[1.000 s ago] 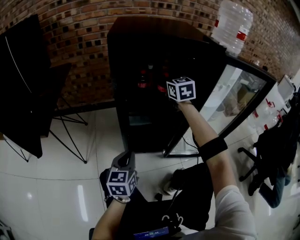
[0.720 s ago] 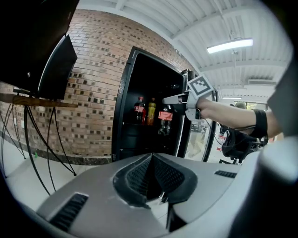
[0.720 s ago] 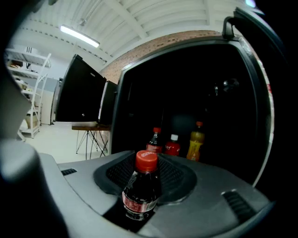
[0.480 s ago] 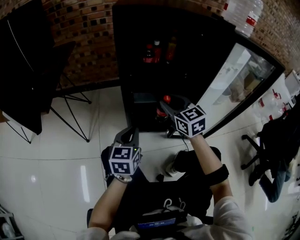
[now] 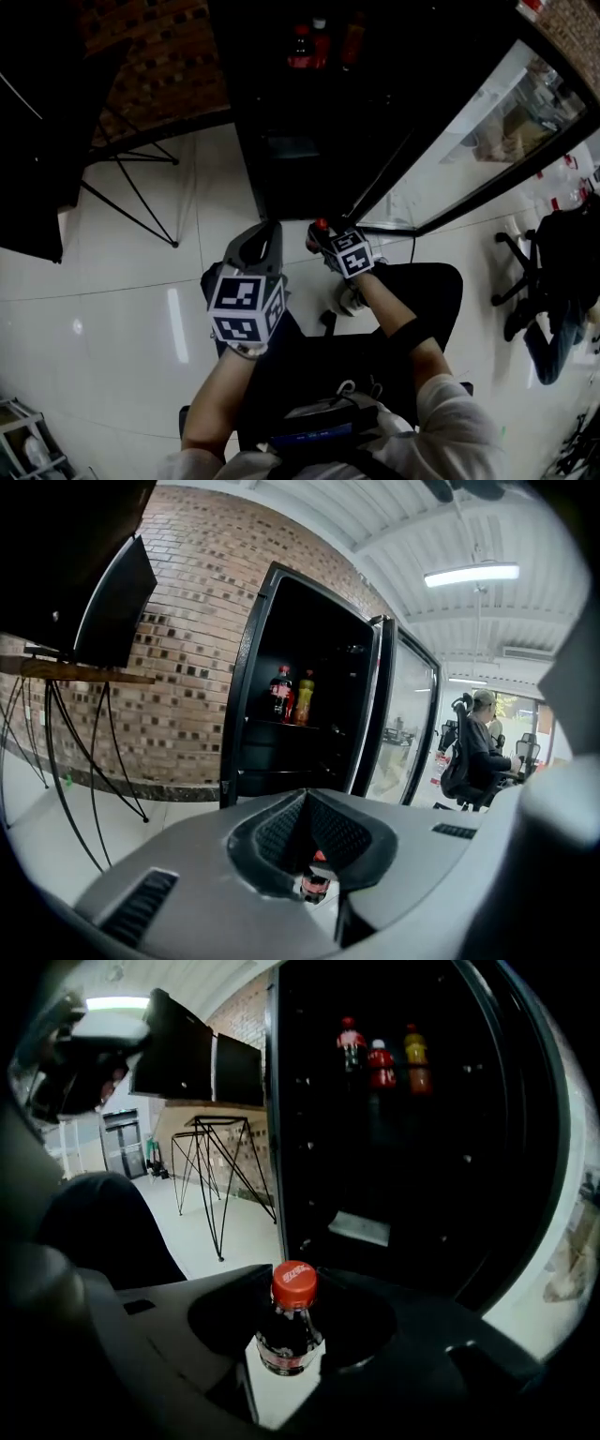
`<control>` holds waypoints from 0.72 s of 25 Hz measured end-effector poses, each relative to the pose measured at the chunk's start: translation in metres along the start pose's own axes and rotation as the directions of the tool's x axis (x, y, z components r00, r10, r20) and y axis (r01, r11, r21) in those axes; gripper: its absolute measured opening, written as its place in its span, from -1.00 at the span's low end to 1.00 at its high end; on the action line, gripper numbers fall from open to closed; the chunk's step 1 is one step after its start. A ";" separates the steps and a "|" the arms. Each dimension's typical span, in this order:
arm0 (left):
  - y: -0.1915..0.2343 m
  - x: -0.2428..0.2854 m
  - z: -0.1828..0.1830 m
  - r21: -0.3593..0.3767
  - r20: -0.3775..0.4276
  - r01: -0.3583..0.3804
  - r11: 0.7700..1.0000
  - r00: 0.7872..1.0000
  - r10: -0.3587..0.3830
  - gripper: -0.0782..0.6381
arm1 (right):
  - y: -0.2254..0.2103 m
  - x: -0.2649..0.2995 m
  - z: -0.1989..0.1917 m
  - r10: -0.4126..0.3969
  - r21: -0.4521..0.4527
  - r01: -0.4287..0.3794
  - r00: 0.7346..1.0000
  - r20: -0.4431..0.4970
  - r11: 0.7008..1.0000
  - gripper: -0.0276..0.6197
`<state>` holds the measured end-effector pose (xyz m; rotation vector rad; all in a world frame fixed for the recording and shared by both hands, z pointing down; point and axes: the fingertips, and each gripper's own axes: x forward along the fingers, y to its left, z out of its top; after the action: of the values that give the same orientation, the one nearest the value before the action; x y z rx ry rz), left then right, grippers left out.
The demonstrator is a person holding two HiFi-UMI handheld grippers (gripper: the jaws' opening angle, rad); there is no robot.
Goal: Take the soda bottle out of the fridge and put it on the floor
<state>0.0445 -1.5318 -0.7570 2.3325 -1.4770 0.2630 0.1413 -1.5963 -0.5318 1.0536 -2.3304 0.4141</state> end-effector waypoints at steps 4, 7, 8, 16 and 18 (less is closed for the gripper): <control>0.011 0.005 -0.004 0.002 -0.032 -0.016 1.000 0.999 0.016 -0.78 | -0.006 0.056 -0.069 -0.018 0.058 0.023 0.996 -0.093 0.998 -0.39; 0.019 0.008 -0.010 -0.021 -0.066 -0.030 0.999 0.997 0.028 -0.78 | -0.006 0.092 -0.109 -0.009 0.038 0.015 0.988 -0.152 0.999 -0.39; 0.021 0.009 -0.012 -0.032 -0.076 -0.032 0.999 0.997 0.029 -0.78 | -0.008 0.102 -0.122 -0.011 0.028 0.016 0.985 -0.174 0.999 -0.39; 0.031 0.019 -0.018 -0.082 -0.099 -0.029 0.996 0.995 0.020 -0.78 | -0.024 0.155 -0.191 -0.023 -0.008 0.021 0.953 -0.303 1.000 -0.39; 0.033 0.021 -0.018 -0.094 -0.100 -0.024 0.995 0.995 0.015 -0.78 | -0.030 0.161 -0.204 -0.033 -0.010 0.032 0.943 -0.331 0.999 -0.39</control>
<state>0.0246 -1.5543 -0.7267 2.1986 -1.4338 0.3023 0.1476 -1.6137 -0.2707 0.9375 -2.0118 0.5292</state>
